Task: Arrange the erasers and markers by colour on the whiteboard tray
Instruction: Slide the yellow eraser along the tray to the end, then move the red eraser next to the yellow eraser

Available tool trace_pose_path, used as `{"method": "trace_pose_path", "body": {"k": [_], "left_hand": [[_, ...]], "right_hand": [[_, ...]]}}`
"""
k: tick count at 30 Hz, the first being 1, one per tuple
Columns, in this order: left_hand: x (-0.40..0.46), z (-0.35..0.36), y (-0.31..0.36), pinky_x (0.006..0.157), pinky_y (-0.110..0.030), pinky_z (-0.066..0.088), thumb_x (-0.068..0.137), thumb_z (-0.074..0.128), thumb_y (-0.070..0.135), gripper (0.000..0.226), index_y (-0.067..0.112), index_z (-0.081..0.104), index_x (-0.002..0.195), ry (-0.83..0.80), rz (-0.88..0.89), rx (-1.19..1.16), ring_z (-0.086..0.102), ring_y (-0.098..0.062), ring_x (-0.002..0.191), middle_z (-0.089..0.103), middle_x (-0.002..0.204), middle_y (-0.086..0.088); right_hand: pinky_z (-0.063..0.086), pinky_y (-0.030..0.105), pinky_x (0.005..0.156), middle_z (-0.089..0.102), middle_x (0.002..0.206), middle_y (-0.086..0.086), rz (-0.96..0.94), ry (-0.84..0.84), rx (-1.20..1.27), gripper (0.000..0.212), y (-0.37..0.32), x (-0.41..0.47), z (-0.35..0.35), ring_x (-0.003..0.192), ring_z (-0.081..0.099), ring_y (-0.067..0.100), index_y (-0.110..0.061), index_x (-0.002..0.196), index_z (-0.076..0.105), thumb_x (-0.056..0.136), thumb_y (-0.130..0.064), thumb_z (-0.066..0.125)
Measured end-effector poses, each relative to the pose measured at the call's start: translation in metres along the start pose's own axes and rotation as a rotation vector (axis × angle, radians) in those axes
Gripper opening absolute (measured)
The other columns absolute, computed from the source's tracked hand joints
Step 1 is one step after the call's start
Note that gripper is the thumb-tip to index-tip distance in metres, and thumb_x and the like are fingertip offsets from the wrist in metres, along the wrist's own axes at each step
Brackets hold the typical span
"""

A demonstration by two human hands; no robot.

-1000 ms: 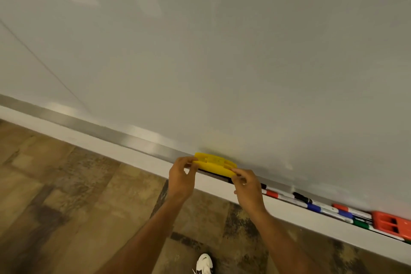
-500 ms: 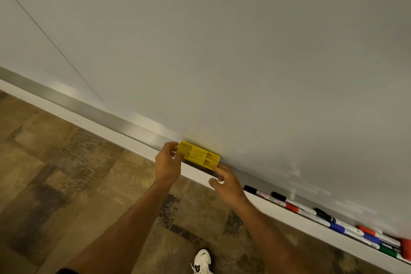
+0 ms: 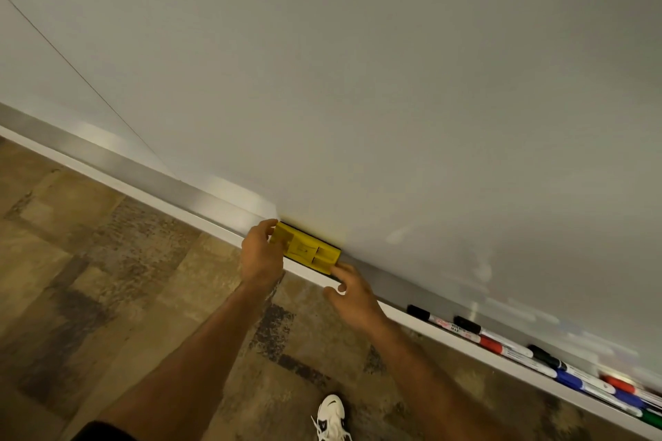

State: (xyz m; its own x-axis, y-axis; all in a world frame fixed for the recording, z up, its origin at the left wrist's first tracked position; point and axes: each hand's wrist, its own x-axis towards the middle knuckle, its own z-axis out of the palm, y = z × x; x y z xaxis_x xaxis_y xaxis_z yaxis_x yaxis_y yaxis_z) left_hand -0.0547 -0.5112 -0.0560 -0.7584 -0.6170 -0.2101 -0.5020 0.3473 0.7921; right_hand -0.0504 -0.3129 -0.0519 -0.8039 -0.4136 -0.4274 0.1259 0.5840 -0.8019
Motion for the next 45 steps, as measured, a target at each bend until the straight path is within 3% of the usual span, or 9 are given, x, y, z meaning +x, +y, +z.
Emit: {"method": "trace_pose_path", "body": {"k": [4, 8, 13, 16, 19, 25, 34, 39, 45], "left_hand": [[0.008, -0.008, -0.005, 0.077, -0.039, 0.056, 0.089, 0.061, 0.014, 0.031, 0.020, 0.065, 0.119, -0.025, 0.004, 0.094, 0.063, -0.021, 0.092, 0.064, 0.109, -0.005], [0.010, -0.010, -0.013, 0.066, -0.029, 0.047, 0.089, 0.059, 0.014, 0.018, 0.027, 0.069, 0.096, -0.074, 0.087, 0.221, 0.063, -0.023, 0.084, 0.064, 0.097, -0.005], [0.004, -0.004, -0.017, 0.077, -0.033, 0.044, 0.092, 0.058, 0.012, 0.026, 0.006, 0.061, 0.117, -0.079, 0.099, 0.288, 0.057, -0.033, 0.100, 0.059, 0.116, -0.019], [-0.010, -0.003, -0.007, 0.094, -0.046, 0.045, 0.091, 0.060, 0.014, 0.038, 0.006, 0.054, 0.128, -0.011, 0.099, 0.273, 0.050, -0.034, 0.114, 0.054, 0.127, -0.017], [-0.039, 0.001, 0.011, 0.096, -0.046, 0.043, 0.090, 0.060, 0.013, 0.039, 0.011, 0.054, 0.129, 0.050, 0.175, 0.245, 0.048, -0.030, 0.116, 0.054, 0.128, -0.011], [-0.123, 0.042, 0.051, 0.096, -0.038, 0.045, 0.092, 0.060, 0.016, 0.030, 0.020, 0.060, 0.122, -0.132, 0.348, 0.121, 0.048, -0.018, 0.118, 0.056, 0.126, 0.004], [-0.246, 0.156, 0.118, 0.093, -0.025, 0.041, 0.094, 0.058, 0.023, 0.023, 0.032, 0.062, 0.114, -0.458, 0.498, 0.141, 0.051, -0.007, 0.110, 0.055, 0.116, 0.017], [-0.324, 0.227, 0.156, 0.099, -0.031, 0.043, 0.095, 0.056, 0.026, 0.026, 0.033, 0.059, 0.121, -0.614, 0.505, 0.152, 0.051, -0.011, 0.116, 0.058, 0.126, 0.010], [-0.395, 0.293, 0.190, 0.106, -0.035, 0.038, 0.096, 0.055, 0.027, 0.033, 0.030, 0.055, 0.129, -0.784, 0.465, 0.166, 0.046, -0.013, 0.124, 0.052, 0.136, 0.006]], "right_hand": [[0.040, 0.038, 0.106, 0.037, 0.146, -0.002, 0.020, -0.020, 0.006, 0.055, -0.002, 0.005, 0.008, 0.123, 0.046, 0.020, -0.017, 0.142, 0.041, 0.091, -0.023, 0.061], [0.040, 0.041, 0.107, 0.034, 0.149, -0.001, 0.015, -0.031, -0.004, 0.058, -0.001, 0.009, 0.013, 0.126, 0.045, 0.020, -0.019, 0.144, 0.037, 0.091, -0.025, 0.060], [0.038, 0.044, 0.108, 0.031, 0.151, -0.005, 0.024, -0.054, 0.005, 0.060, 0.004, 0.007, 0.009, 0.129, 0.040, 0.020, -0.026, 0.146, 0.033, 0.091, -0.028, 0.058], [0.043, 0.041, 0.104, 0.039, 0.145, -0.004, 0.039, 0.008, 0.030, 0.056, 0.007, -0.002, -0.002, 0.124, 0.044, 0.016, -0.029, 0.143, 0.037, 0.092, -0.026, 0.057], [0.045, 0.036, 0.102, 0.048, 0.139, -0.001, 0.081, 0.145, 0.096, 0.048, 0.013, -0.020, -0.026, 0.120, 0.049, 0.015, -0.028, 0.139, 0.044, 0.093, -0.024, 0.056], [0.046, 0.029, 0.096, 0.059, 0.130, -0.001, 0.118, 0.369, 0.171, 0.035, 0.057, -0.079, -0.110, 0.112, 0.056, 0.013, -0.022, 0.130, 0.055, 0.095, -0.020, 0.054], [0.050, 0.035, 0.096, 0.064, 0.119, 0.001, 0.200, 0.593, 0.220, 0.027, 0.150, -0.200, -0.234, 0.106, 0.060, 0.019, -0.018, 0.121, 0.062, 0.095, -0.015, 0.056], [0.047, 0.022, 0.085, 0.064, 0.112, -0.005, 0.243, 0.717, 0.244, 0.022, 0.206, -0.266, -0.288, 0.096, 0.059, 0.008, -0.022, 0.112, 0.065, 0.093, -0.013, 0.058], [0.049, 0.026, 0.078, 0.064, 0.104, 0.001, 0.239, 0.963, 0.158, 0.018, 0.264, -0.327, -0.343, 0.091, 0.059, 0.017, -0.015, 0.107, 0.066, 0.092, -0.009, 0.059]]}}
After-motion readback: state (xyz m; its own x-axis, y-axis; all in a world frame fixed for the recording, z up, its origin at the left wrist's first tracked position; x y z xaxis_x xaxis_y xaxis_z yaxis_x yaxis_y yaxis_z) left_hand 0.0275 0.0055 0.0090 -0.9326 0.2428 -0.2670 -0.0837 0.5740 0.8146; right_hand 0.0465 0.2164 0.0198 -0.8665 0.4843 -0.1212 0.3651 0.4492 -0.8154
